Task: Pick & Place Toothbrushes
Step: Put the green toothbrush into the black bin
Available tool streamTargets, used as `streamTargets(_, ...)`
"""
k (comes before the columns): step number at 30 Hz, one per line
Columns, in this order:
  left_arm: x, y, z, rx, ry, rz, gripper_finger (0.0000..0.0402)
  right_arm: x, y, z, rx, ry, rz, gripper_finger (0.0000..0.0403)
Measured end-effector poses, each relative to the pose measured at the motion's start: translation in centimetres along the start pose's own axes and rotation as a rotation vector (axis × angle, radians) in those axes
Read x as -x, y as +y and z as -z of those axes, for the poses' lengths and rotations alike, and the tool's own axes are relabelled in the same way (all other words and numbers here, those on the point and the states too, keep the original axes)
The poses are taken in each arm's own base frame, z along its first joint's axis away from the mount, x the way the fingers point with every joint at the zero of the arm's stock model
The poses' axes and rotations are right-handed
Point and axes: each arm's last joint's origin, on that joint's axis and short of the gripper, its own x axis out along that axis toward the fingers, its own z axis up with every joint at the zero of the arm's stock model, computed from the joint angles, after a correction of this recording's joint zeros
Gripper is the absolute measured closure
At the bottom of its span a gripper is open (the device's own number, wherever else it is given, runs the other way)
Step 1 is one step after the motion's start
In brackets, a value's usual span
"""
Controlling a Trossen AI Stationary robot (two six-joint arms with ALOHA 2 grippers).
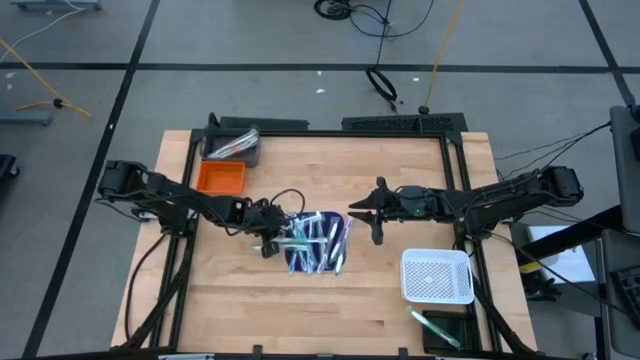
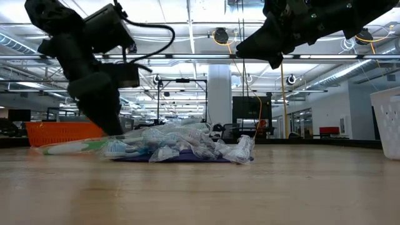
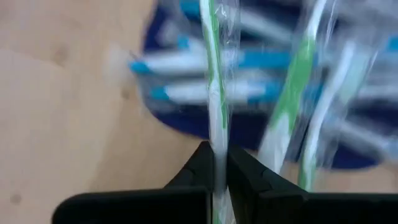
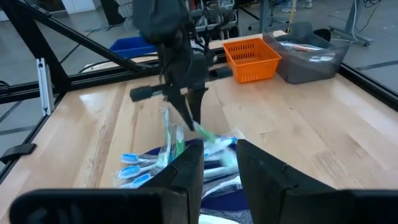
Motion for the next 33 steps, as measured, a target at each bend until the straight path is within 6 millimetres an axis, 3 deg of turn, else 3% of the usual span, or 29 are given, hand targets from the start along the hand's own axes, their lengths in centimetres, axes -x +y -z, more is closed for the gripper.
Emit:
streamTargets(4,1.4,-0.2,-0.9,0.01,-0.092,0.019,0.0394,0.0,0.1,0.0,0.001,0.002,-0.004,0.0314)
streamTargets(14,4.5,-1.4,-5.1,-0.08,-0.572,0.138,0.0392,0.0,0.5,-0.4,-0.008,-0.028,-0.114,0.0314)
streamTargets(21,4.4,-1.8,-6.1,-0.104,-0.702,0.16,0.0394,0.1,0.6,-1.2,0.026,-0.111,-0.13,0.0314)
streamTargets(33,1.7,-2.9,-8.5,-0.12,-0.722,0.158,0.0387,-1.7,0.8,-0.8,0.064,-0.201,-0.14,0.0314)
